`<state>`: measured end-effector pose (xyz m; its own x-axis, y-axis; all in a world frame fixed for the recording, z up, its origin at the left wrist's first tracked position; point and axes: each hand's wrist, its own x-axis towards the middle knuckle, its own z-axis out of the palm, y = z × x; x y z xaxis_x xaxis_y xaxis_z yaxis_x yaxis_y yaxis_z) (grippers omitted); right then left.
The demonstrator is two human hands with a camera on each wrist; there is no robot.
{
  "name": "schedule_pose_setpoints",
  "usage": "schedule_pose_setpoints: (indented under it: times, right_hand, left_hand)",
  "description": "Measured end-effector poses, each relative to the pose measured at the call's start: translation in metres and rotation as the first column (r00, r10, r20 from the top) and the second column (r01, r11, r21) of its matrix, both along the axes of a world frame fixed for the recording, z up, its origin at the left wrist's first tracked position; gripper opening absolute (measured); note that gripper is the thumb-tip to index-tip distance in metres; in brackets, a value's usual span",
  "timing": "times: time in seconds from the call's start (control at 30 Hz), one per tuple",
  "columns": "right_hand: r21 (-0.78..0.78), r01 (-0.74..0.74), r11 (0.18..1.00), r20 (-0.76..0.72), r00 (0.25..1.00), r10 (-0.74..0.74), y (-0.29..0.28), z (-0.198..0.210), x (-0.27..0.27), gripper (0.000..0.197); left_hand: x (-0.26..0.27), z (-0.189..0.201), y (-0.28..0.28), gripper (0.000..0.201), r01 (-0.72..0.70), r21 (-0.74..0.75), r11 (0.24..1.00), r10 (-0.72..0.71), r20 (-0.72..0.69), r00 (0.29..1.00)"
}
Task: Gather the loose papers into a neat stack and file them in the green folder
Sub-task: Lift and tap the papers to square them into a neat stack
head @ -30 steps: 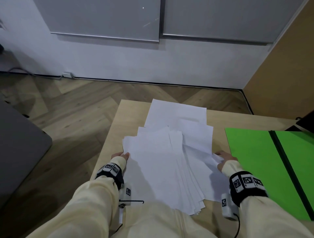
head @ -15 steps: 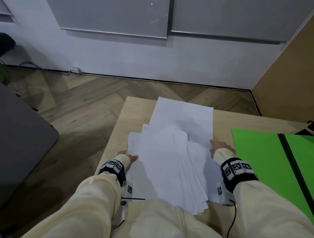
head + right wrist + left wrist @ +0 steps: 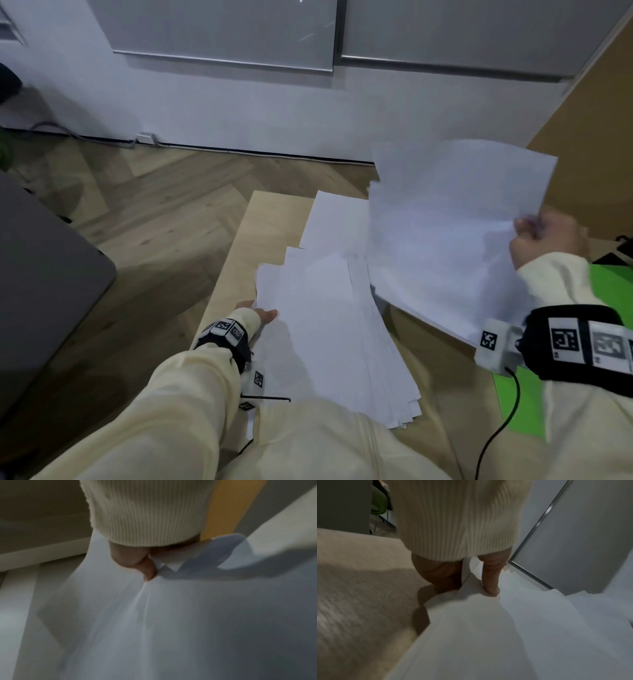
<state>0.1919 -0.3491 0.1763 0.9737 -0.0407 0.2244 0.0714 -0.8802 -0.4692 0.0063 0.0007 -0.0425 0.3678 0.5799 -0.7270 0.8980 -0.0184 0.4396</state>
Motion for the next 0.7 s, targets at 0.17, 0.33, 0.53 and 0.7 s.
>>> schedule_pose_setpoints:
  times: [0.17,0.33,0.53,0.7]
  right_hand:
    - [0.243,0.014,0.970,0.280,0.956,-0.084,0.014,0.001,-0.002,0.028]
    - [0.266,-0.127,0.956,0.052,0.992,0.117,0.046,-0.026,-0.002,0.016]
    - [0.120,-0.308,0.944,-0.462,0.824,0.328,0.075,-0.130,-0.018,0.042]
    - [-0.001,-0.582,0.813,-0.690,0.589,0.420,0.096,-0.155,-0.047,0.036]
  left_hand:
    - [-0.004,0.001,-0.001,0.052,-0.004,-0.006,1.000,0.004,0.018,1.000]
    - [-0.003,0.003,-0.002,0.054,-0.053,-0.037,0.998,0.055,0.043,0.998]
    - [0.005,-0.003,0.006,0.088,-0.295,-0.202,0.934,0.320,0.106,0.941]
    - [0.010,0.007,0.003,0.110,-0.382,-0.271,0.884,0.427,0.131,0.895]
